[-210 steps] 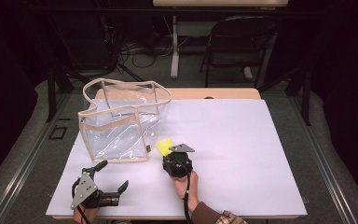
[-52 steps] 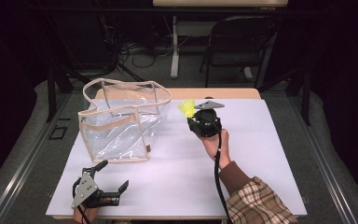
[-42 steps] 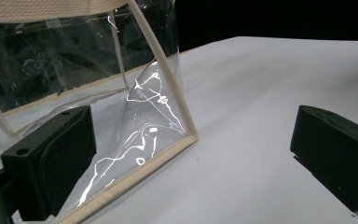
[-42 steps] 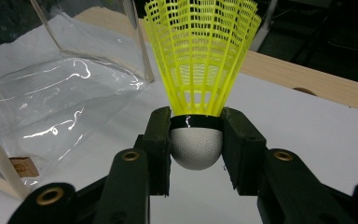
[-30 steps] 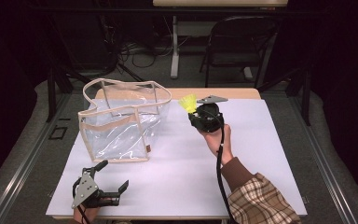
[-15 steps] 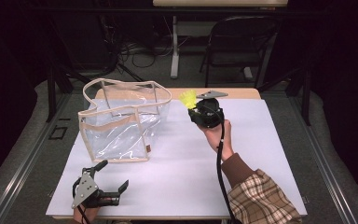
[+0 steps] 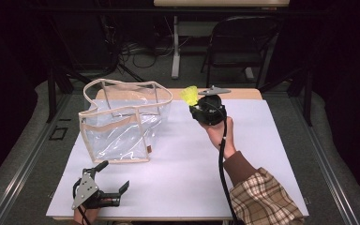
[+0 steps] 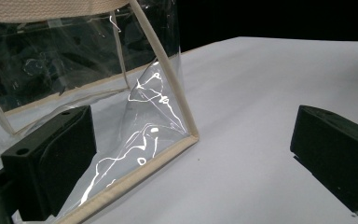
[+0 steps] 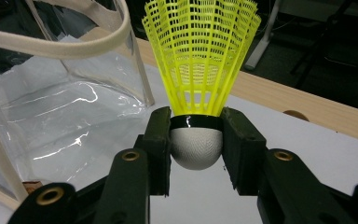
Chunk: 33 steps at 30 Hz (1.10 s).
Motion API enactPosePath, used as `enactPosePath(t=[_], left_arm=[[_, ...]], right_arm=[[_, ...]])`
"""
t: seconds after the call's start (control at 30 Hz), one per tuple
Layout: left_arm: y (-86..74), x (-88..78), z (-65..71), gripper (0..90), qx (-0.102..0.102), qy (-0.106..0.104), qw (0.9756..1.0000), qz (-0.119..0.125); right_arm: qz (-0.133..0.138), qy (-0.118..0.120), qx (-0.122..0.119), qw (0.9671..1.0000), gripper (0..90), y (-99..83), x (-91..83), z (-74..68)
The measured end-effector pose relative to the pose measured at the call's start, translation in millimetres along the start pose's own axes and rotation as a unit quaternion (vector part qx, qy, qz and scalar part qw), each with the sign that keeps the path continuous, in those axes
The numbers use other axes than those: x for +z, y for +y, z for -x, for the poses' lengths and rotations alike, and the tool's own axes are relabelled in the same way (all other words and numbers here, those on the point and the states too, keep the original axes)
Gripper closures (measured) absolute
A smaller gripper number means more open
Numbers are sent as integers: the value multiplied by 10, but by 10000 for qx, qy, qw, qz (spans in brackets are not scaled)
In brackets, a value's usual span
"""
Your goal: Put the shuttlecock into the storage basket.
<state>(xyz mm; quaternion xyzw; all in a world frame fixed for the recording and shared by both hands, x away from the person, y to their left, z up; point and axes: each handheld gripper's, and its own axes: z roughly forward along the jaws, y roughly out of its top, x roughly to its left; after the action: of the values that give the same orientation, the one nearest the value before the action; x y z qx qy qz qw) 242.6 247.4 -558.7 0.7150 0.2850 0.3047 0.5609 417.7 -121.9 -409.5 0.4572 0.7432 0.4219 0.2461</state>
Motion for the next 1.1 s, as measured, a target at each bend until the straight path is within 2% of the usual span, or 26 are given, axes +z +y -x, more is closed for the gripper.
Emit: enactPosePath(t=[0.63,1.1], left_arm=[[-1,3,1,3,3,2,10000,-12],[0,2,2,3,16,0,10000,-19]], right_arm=[[79,75,-31,9999,653,158,-16,34],[146,118,-155,9997,654,360,-19,-24]])
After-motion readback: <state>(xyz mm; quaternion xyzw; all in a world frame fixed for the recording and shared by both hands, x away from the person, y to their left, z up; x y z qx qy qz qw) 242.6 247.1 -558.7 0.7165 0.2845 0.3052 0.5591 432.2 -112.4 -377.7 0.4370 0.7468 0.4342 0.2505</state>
